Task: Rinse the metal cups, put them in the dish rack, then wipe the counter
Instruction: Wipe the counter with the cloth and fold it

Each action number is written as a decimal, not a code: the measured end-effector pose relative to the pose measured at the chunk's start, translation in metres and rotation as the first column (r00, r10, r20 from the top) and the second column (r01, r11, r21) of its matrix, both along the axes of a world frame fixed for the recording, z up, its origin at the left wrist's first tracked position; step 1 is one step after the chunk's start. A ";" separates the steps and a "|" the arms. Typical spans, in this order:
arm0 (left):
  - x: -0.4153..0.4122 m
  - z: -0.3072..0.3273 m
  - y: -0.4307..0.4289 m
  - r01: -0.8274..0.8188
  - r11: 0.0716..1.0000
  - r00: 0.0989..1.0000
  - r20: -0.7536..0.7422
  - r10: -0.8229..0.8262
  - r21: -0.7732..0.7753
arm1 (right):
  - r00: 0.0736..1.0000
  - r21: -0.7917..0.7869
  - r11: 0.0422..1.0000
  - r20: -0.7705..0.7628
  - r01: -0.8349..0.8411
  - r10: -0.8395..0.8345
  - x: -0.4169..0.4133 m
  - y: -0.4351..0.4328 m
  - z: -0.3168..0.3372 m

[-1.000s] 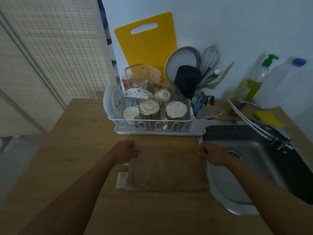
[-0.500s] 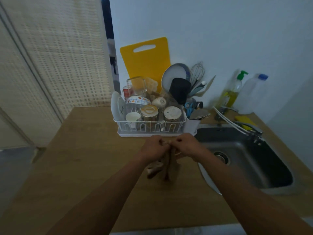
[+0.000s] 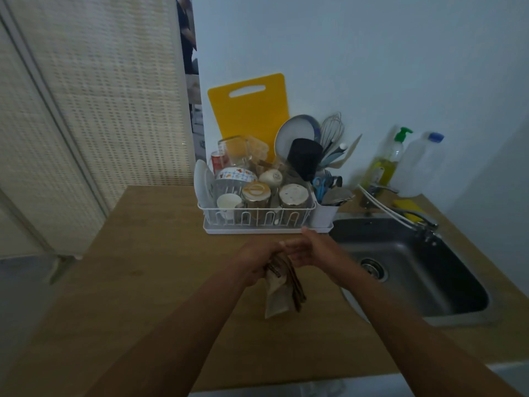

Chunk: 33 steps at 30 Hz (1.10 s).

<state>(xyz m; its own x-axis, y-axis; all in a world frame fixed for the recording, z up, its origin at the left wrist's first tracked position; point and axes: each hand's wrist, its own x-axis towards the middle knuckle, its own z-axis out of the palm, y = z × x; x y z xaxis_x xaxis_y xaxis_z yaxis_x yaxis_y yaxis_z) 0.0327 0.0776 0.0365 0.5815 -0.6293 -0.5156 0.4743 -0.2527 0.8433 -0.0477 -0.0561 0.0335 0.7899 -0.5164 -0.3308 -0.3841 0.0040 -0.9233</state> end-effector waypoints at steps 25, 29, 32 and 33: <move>0.046 -0.008 -0.012 -0.195 0.954 0.970 0.188 0.154 0.227 | 0.975 0.238 0.952 -0.164 0.190 -0.153 0.009 -0.053 -0.046; 0.057 -0.011 -0.016 -0.221 0.967 0.916 0.367 0.161 0.128 | 0.988 0.030 0.988 0.003 0.153 -0.154 0.017 -0.059 -0.028; 0.047 -0.034 0.000 -0.190 0.965 0.887 0.453 0.090 0.180 | 0.993 -0.046 0.994 -0.065 0.100 -0.103 0.001 -0.053 -0.049; 0.040 -0.051 0.008 -0.163 0.958 0.886 0.462 0.037 0.235 | 0.983 -0.037 0.993 -0.142 0.112 -0.116 -0.009 -0.047 -0.063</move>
